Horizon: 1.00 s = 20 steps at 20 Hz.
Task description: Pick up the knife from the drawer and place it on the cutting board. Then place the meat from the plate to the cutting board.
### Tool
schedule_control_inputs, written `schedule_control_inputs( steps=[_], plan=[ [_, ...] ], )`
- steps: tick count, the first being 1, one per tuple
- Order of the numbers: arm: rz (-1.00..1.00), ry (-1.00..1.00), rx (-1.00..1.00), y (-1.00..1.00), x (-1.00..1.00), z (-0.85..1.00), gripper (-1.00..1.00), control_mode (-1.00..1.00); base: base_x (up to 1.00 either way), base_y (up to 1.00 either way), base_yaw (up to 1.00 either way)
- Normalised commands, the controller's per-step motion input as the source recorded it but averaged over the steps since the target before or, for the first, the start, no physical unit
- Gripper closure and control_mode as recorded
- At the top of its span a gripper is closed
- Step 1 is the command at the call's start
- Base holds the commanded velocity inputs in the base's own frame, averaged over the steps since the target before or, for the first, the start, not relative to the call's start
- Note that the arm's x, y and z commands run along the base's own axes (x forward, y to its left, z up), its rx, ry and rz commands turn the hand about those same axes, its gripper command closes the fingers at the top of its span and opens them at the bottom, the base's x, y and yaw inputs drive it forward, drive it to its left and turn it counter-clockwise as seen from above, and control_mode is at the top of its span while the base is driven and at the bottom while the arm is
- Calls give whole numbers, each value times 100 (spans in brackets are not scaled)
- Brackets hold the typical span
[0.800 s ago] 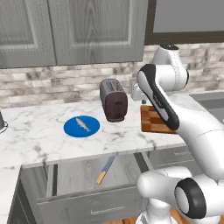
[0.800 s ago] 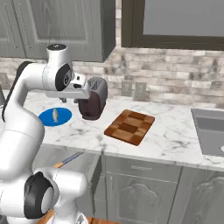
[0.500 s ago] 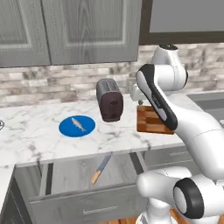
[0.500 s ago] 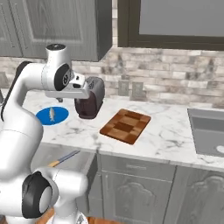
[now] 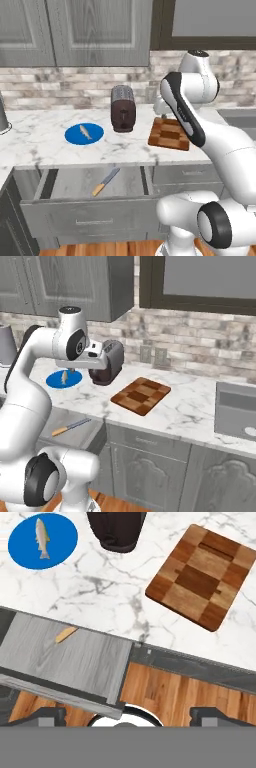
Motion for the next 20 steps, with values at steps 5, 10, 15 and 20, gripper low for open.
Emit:
schedule_control_inputs(
  steps=[5,10,15,20],
  plan=[
    [0,0,0,0,0,0,-100,100,-33,-12,41],
    [0,0,0,0,0,0,-100,100,-18,-25,35],
    [0,0,0,0,0,0,-100,100,0,-27,30],
    [0,0,0,0,0,0,-100,100,-8,-33,27]
  ],
)
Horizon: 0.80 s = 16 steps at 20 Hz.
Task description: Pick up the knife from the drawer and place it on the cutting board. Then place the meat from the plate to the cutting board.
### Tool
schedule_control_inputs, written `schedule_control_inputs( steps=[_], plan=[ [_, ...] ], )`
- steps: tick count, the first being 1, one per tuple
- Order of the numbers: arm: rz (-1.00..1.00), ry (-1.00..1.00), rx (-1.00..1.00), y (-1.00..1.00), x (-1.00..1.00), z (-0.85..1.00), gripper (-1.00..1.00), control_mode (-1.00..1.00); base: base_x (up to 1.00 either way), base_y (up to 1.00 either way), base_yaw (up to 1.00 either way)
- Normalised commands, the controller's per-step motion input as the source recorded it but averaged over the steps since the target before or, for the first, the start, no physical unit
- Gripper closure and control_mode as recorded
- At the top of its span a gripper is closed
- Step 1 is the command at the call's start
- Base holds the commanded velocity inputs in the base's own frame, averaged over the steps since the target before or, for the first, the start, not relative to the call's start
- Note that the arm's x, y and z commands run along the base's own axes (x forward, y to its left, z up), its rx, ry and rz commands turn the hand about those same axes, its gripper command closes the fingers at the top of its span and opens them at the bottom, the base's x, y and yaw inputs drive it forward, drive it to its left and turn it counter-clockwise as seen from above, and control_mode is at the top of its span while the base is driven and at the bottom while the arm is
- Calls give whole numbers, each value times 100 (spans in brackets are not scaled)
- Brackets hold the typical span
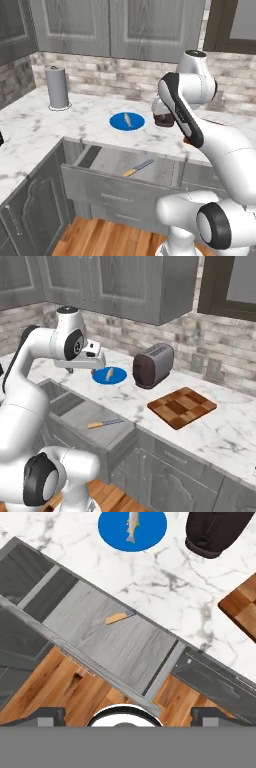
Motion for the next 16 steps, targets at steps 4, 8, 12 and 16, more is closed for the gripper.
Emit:
schedule_control_inputs(
  steps=[4,8,12,16],
  plan=[
    [0,0,0,0,0,0,-100,100,-29,-53,31],
    [0,0,0,0,0,0,-100,100,-16,-47,35],
    [0,0,0,0,0,0,-100,100,0,-21,44],
    [0,0,0,0,0,0,-100,100,0,-42,43]
  ],
)
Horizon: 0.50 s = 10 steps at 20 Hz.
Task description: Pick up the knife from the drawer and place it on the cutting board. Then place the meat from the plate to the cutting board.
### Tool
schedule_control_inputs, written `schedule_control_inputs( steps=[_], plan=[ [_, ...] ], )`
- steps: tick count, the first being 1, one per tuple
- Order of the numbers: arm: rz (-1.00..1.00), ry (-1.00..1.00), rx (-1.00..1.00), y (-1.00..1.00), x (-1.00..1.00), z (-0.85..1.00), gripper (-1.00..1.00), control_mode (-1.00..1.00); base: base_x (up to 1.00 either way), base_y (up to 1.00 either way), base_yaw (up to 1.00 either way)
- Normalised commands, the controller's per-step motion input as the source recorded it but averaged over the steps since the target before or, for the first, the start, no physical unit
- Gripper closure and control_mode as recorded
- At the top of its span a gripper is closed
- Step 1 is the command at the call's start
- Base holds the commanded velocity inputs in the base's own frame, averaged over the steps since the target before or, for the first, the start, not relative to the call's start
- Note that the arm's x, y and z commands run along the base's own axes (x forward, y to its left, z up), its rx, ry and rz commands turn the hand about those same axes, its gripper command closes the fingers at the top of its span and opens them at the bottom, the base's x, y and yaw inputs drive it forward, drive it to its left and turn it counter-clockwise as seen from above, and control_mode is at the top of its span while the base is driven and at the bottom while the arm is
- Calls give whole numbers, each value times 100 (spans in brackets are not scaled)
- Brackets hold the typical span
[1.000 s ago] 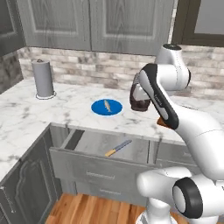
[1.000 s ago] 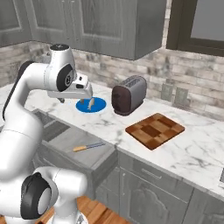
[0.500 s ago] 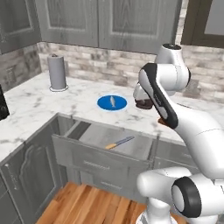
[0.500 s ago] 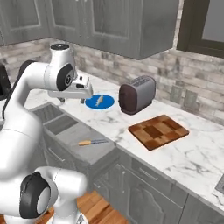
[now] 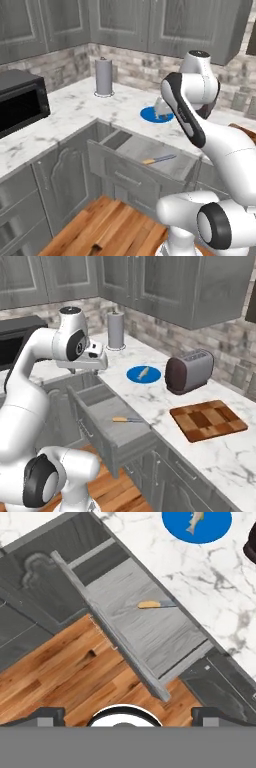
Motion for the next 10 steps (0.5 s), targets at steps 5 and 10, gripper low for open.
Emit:
schedule_control_inputs(
  steps=[5,10],
  plan=[
    [0,0,0,0,0,0,-100,100,0,-50,36],
    [0,0,0,0,0,0,-100,100,0,-60,32]
  ],
)
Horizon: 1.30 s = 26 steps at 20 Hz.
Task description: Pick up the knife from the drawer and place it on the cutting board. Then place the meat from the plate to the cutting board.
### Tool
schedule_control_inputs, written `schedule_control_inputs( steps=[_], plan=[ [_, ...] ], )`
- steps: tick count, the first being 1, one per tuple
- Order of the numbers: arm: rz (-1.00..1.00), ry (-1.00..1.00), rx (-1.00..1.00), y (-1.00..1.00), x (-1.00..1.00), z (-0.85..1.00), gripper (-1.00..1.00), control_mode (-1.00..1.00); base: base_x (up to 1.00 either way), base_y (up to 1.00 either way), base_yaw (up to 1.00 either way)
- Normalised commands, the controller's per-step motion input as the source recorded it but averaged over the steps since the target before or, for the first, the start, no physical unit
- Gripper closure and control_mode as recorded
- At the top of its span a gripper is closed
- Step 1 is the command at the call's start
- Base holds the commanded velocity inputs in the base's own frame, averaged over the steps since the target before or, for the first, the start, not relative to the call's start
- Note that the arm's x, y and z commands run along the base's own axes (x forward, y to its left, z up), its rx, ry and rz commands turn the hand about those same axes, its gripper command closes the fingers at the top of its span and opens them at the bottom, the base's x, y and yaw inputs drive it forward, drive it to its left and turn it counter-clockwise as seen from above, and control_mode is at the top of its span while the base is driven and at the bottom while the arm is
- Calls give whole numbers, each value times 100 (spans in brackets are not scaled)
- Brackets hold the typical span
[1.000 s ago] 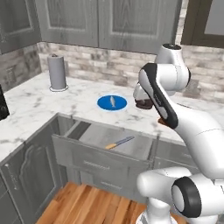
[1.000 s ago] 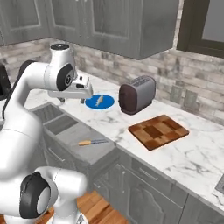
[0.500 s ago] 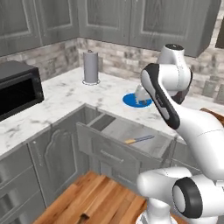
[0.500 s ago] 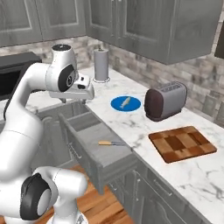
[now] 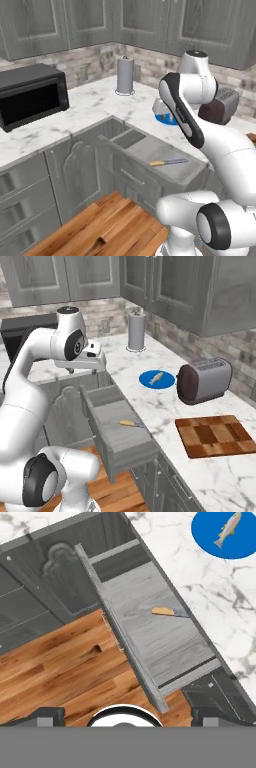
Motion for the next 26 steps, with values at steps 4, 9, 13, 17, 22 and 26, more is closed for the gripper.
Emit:
schedule_control_inputs(
  steps=[4,9,13,17,22,26],
  plan=[
    [0,0,0,0,0,0,-100,100,0,-68,29],
    [0,0,0,0,0,0,-100,100,0,-57,28],
    [0,0,0,0,0,0,-100,100,0,-35,26],
    [0,0,0,0,0,0,-100,100,0,-41,23],
    [0,0,0,0,0,0,-100,100,0,-30,10],
    [0,0,0,0,0,0,-100,100,0,-3,0]
  ],
)
